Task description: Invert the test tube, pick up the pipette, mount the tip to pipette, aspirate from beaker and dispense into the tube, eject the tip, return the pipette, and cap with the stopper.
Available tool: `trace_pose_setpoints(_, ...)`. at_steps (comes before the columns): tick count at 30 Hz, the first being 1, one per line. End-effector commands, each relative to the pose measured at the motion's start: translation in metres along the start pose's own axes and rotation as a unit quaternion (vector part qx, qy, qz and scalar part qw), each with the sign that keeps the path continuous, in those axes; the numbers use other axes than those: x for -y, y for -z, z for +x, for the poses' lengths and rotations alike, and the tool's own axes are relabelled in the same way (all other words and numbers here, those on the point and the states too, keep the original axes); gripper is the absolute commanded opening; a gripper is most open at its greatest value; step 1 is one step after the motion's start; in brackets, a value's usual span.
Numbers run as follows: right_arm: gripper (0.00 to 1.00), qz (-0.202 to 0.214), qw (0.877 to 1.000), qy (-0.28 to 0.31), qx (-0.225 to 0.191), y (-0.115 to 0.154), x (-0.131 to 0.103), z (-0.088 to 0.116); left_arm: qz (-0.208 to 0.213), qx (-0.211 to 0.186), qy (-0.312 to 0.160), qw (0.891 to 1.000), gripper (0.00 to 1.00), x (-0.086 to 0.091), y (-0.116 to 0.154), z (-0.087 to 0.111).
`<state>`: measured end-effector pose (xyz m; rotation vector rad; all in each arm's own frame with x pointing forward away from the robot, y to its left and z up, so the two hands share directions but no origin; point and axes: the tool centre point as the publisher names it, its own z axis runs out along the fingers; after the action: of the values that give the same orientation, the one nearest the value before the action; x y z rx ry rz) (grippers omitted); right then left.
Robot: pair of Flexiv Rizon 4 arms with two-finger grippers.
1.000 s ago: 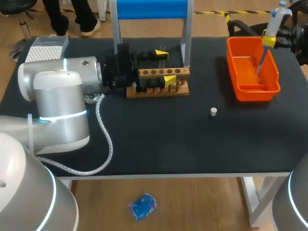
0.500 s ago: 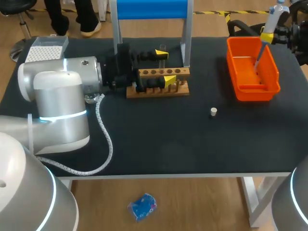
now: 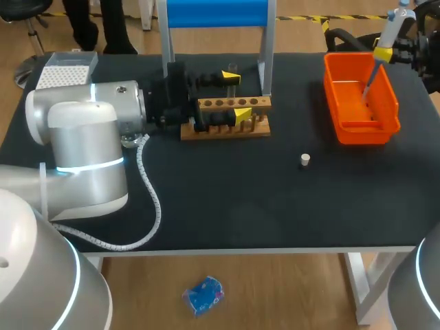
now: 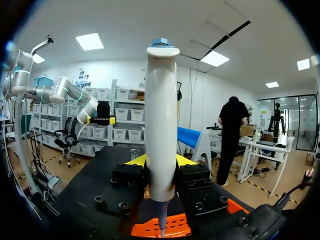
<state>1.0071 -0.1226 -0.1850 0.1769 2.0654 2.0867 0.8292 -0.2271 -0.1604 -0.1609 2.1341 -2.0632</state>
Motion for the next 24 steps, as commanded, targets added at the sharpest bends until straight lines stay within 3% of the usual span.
trace_pose_setpoints(1,0.0,0.001,1.0,0.0,-0.001,0.0,0.0,0.0,0.001,0.003,-0.001,1.0,1.0,-0.001,-0.001,0.001)
trace_pose_setpoints(4,0.0,0.001,1.0,0.0,-0.001,0.0,0.0,0.0,0.001,0.003,-0.001,1.0,1.0,-0.001,-0.001,0.001)
trace_pose_setpoints(8,0.0,0.001,1.0,0.0,-0.001,0.0,0.0,0.0,-0.026,0.017,-0.041,0.999,1.0,0.017,-0.009,0.002)
trace_pose_setpoints(12,0.0,0.001,1.0,0.0,-0.001,0.0,0.0,0.0,-0.045,0.017,-0.047,0.998,1.0,0.035,-0.023,-0.004)
trace_pose_setpoints(24,0.0,0.001,1.0,0.0,-0.001,0.0,0.0,0.0,-0.094,0.036,0.001,0.995,1.0,0.071,-0.097,-0.033)
